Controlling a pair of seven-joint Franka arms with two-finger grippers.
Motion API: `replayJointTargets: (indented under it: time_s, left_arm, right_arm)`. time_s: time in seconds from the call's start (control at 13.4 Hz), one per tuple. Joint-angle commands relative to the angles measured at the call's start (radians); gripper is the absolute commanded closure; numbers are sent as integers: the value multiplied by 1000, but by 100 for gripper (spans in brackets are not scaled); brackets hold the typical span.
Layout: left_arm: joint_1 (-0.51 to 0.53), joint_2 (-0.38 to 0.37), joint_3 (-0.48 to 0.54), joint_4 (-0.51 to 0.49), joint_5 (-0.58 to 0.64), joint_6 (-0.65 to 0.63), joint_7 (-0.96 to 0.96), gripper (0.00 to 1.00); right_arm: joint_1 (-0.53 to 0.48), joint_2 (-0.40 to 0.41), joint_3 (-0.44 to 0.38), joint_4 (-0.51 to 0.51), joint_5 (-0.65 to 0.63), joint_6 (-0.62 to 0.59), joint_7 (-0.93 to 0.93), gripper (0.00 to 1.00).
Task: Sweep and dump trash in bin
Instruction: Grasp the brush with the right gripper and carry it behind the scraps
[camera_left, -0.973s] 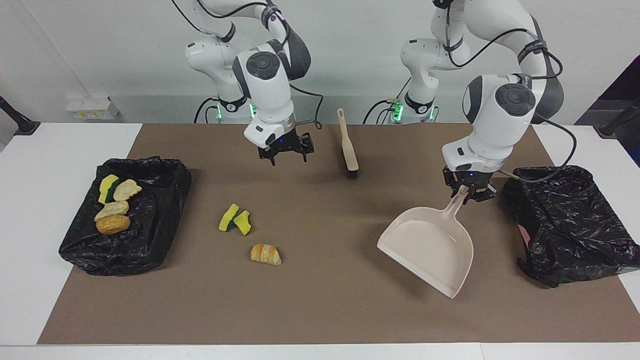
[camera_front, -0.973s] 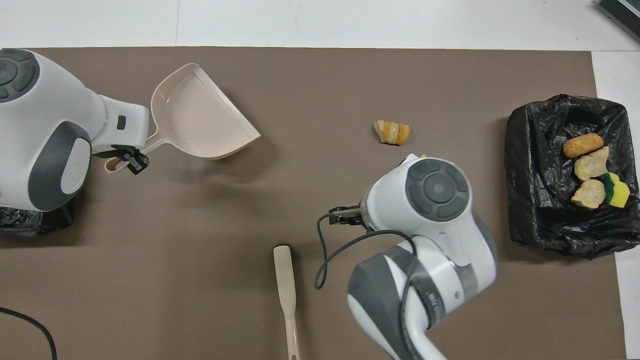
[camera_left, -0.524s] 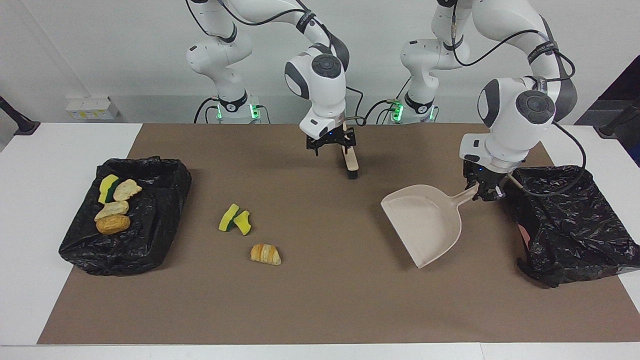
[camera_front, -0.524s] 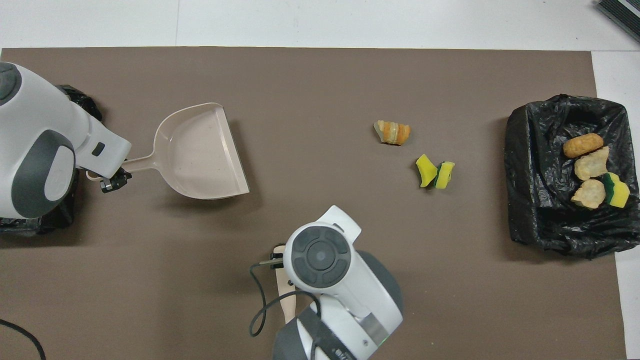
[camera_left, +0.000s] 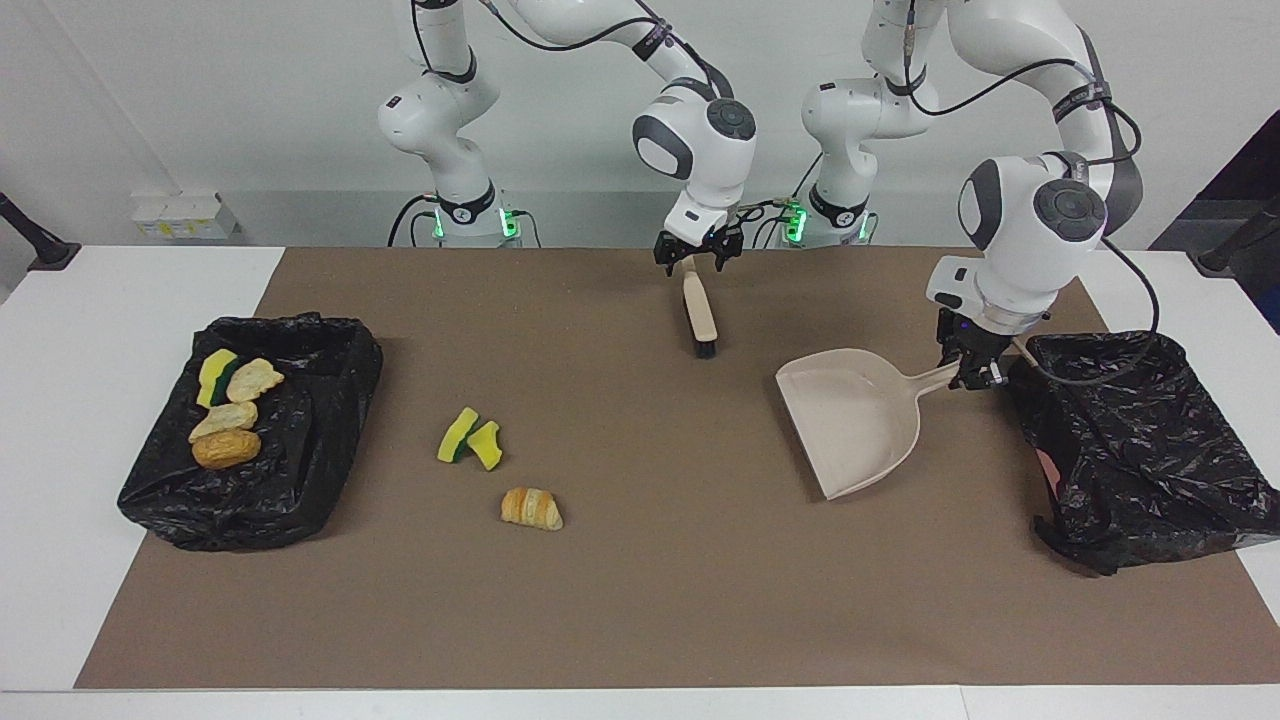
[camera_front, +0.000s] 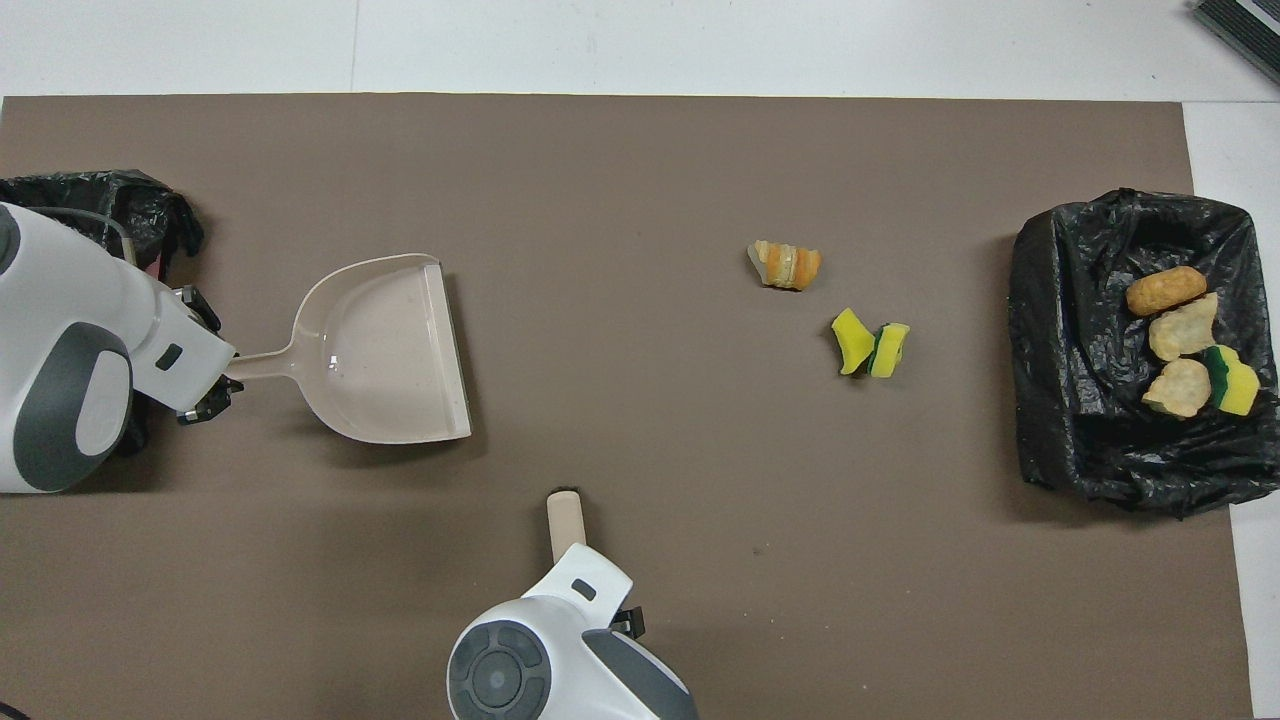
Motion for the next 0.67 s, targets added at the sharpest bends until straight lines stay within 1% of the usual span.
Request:
replayJointTargets:
  time_s: [0.0,0.15,0.22,0.3,0.45,0.6]
  left_arm:
    - [10,-50,-9,-57,14,36,6,100]
    - [10,-49,-9,-57,14,36,-3,100]
    - [10,-50,-9,-57,14,35,-3,100]
    - [10,-50,-9,-57,14,36,-5,100]
    - [11,-49,-9,-57,14,38,-20,100]
    - [11,-49,-9,-57,14,36,-20,100]
  right_arm:
    - [5,-61,-2,-74,6,23,13,0]
    - [11,-65,4,-73,53,12,18,0]
    - [16,-67,5,-73,78,11,18,9]
    - [18,-67,4,-74,97,11,19,15]
    - [18,-71,5,-82,132,9,22,23]
    - [19,-82,5,-100,132,8,10,26]
